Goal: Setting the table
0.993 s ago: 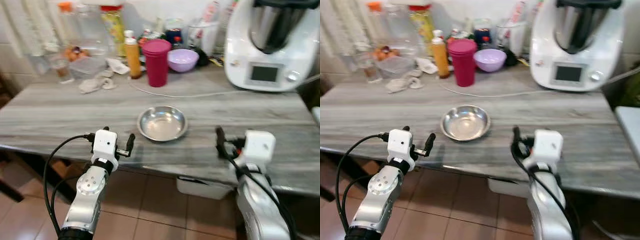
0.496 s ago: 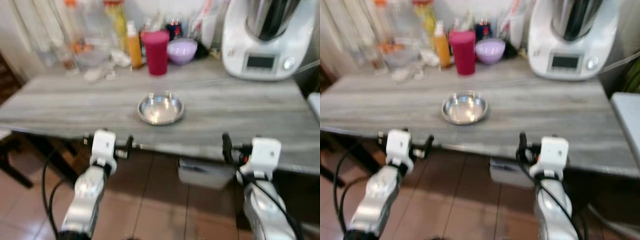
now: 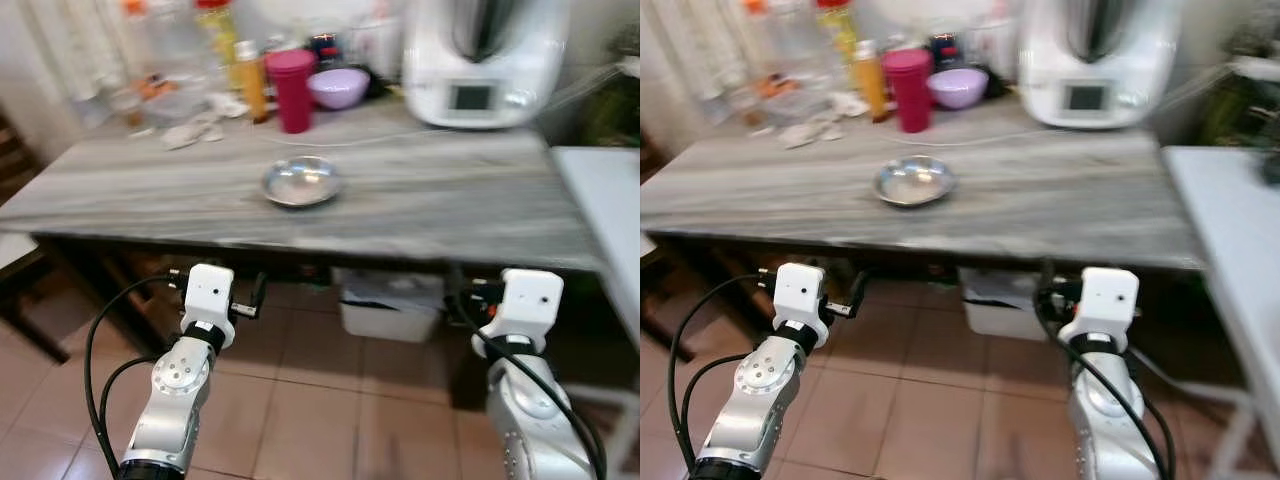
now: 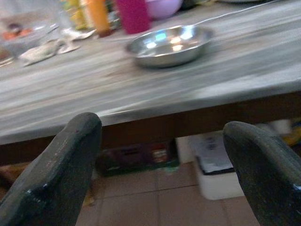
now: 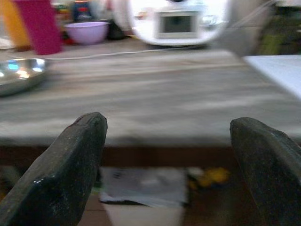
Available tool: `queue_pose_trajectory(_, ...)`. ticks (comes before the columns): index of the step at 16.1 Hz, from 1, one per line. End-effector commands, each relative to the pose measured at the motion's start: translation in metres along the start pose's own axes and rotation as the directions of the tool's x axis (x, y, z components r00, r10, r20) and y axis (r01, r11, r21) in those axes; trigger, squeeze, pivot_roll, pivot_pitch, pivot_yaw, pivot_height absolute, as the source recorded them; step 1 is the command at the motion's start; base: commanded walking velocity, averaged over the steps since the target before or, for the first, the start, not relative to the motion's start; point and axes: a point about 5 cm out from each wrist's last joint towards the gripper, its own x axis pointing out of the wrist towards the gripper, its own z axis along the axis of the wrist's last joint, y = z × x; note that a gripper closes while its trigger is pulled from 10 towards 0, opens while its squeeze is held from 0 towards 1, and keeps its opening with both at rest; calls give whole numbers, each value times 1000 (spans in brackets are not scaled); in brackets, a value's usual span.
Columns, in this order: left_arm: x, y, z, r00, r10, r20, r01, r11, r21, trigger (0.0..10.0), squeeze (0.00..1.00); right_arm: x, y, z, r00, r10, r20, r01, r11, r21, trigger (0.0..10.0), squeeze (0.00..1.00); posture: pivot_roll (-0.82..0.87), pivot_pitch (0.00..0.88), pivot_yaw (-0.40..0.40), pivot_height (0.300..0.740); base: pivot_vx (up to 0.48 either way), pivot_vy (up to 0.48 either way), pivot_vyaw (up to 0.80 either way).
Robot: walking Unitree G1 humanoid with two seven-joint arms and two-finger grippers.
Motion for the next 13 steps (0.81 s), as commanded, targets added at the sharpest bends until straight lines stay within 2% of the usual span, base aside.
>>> queue_pose_trajectory(1, -1, 5, -1, 1000, 5, -10, -4, 1000, 25, 10000, 0, 2, 8, 4, 1000, 25, 14, -25, 1000, 19, 10000, 0, -256, 24, 73, 740, -326, 0, 0)
queue_pose_trajectory(4, -2, 3, -1, 1000, -4, -12, 4, 1000, 25, 10000, 0, 8, 9, 6, 999, 27, 17, -28, 999, 26, 10000, 0, -256, 26, 78, 740, -321, 0, 0)
queue_pose_trajectory(10, -2, 1, -1, 1000, -17, -15, 17, 1000, 26, 10000, 0, 9, 9, 6, 1000, 21, 15, -22, 999, 29, 10000, 0, -263, 33, 83, 740, -324, 0, -523)
queue_pose_trajectory(13, -1, -1, 1, 999, -38, 3, 38, 999, 30, 10000, 0, 9, 8, 6, 1000, 19, 14, -19, 999, 29, 10000, 0, -266, 37, 84, 740, -192, 0, 0)
